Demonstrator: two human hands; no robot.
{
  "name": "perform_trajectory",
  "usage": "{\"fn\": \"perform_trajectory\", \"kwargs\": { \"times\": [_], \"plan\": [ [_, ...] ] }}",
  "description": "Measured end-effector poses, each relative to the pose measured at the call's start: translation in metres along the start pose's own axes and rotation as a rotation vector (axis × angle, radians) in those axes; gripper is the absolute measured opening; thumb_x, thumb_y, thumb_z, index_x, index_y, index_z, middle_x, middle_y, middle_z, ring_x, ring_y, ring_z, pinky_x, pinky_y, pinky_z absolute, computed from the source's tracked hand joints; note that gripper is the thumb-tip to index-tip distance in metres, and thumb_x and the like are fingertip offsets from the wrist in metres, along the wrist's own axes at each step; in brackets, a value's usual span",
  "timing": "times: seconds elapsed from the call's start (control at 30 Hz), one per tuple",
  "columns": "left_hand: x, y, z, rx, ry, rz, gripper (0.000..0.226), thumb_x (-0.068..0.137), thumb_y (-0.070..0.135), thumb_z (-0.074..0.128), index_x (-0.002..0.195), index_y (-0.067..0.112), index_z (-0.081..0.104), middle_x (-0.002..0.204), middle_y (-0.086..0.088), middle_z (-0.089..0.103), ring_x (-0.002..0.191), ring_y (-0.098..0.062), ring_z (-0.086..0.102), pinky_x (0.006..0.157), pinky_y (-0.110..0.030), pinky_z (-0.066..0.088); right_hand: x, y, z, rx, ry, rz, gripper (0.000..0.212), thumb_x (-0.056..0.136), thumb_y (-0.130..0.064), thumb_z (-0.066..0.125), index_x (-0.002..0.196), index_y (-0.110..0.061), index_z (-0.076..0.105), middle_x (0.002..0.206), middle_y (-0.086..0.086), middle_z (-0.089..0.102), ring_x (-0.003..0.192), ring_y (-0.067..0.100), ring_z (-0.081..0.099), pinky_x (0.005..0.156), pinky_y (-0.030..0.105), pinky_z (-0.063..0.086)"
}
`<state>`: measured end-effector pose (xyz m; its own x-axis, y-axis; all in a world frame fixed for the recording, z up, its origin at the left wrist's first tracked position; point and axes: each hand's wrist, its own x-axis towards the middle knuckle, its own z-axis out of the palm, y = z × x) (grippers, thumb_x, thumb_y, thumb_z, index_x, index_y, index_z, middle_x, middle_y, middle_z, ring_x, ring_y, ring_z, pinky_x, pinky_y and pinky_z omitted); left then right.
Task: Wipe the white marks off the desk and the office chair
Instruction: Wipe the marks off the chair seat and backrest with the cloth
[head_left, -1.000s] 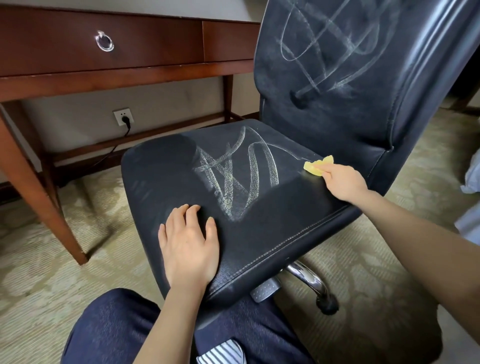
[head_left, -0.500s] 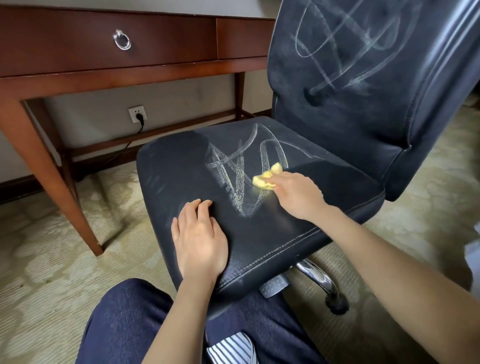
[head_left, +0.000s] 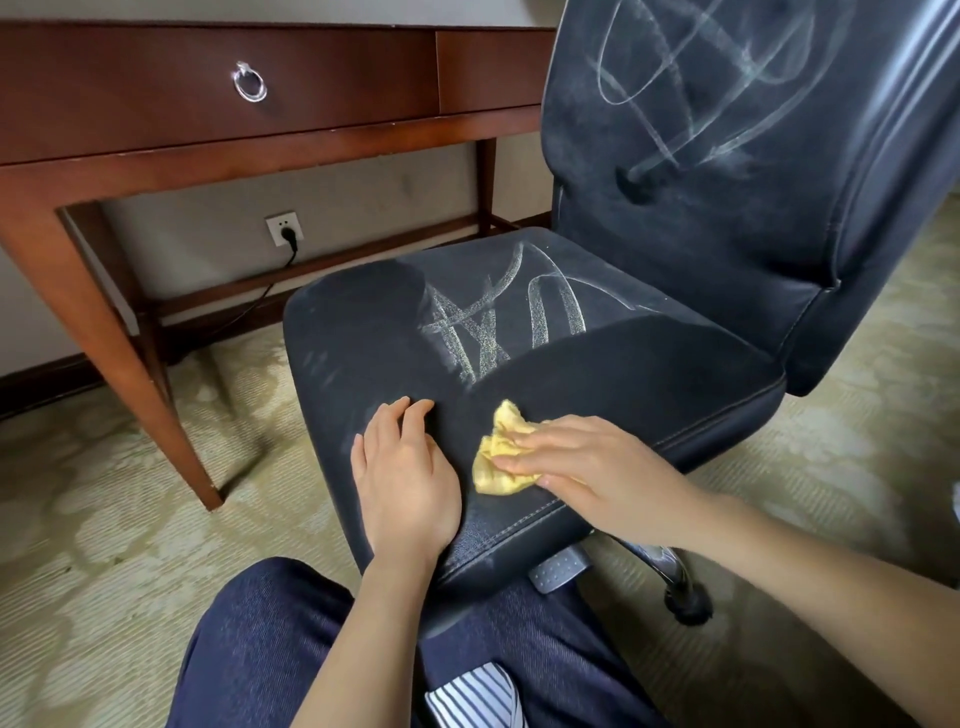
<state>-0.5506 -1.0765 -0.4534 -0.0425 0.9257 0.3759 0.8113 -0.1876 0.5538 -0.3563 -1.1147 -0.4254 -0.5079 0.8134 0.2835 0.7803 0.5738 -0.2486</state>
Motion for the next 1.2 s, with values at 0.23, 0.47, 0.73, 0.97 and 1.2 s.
{"fn": "perform_trajectory", "kwargs": {
  "times": [0.23,0.47,0.73,0.97,1.2],
  "plan": [
    [0.001,0.001,-0.004,-0.004,0.011,0.027,0.038,0.089,0.000,0.045,0.124,0.006,0.058,0.133,-0.012,0.052,0.129,-0.027,0.041,0.109,-0.045,0.027,-0.043,0.067,-0.033,-0.022,0.062,0.312,0.041,0.093,-0.008,0.055,0.126,-0.033,0.057,0.130,-0.015,0.052,0.108,0.021,0.053,0.097,0.043,0.040],
    [0.000,0.002,-0.004,-0.028,0.015,0.020,0.036,0.088,-0.003,0.047,0.121,0.004,0.060,0.131,-0.014,0.054,0.128,-0.031,0.042,0.108,-0.046,0.028,-0.063,0.162,-0.068,-0.160,0.035,0.727,0.038,0.099,-0.018,0.040,0.133,-0.027,0.052,0.137,-0.001,0.052,0.121,0.030,0.047,0.102,0.044,0.036],
    [0.000,0.006,-0.004,-0.032,0.007,0.006,0.036,0.088,-0.004,0.047,0.121,0.003,0.060,0.131,-0.015,0.054,0.127,-0.032,0.043,0.108,-0.048,0.028,-0.040,0.195,-0.077,-0.188,0.096,0.981,0.040,0.098,-0.020,0.035,0.135,-0.029,0.050,0.135,0.005,0.054,0.118,0.034,0.050,0.091,0.036,0.040],
    [0.000,0.003,-0.006,-0.038,0.004,0.004,0.036,0.088,-0.002,0.046,0.122,0.006,0.059,0.132,-0.013,0.053,0.128,-0.031,0.042,0.109,-0.049,0.027,-0.033,0.165,-0.049,-0.315,0.263,1.027,0.038,0.098,-0.012,0.036,0.131,-0.019,0.054,0.123,0.017,0.058,0.104,0.041,0.052,0.087,0.040,0.041],
    [0.003,-0.001,-0.005,-0.045,0.017,0.033,0.034,0.090,0.001,0.043,0.119,0.005,0.060,0.130,-0.014,0.055,0.127,-0.033,0.043,0.108,-0.048,0.029,-0.043,0.097,-0.032,-0.269,0.291,0.769,0.038,0.095,-0.008,0.043,0.125,-0.023,0.061,0.119,0.012,0.063,0.096,0.037,0.055,0.085,0.040,0.045]
  ]
}}
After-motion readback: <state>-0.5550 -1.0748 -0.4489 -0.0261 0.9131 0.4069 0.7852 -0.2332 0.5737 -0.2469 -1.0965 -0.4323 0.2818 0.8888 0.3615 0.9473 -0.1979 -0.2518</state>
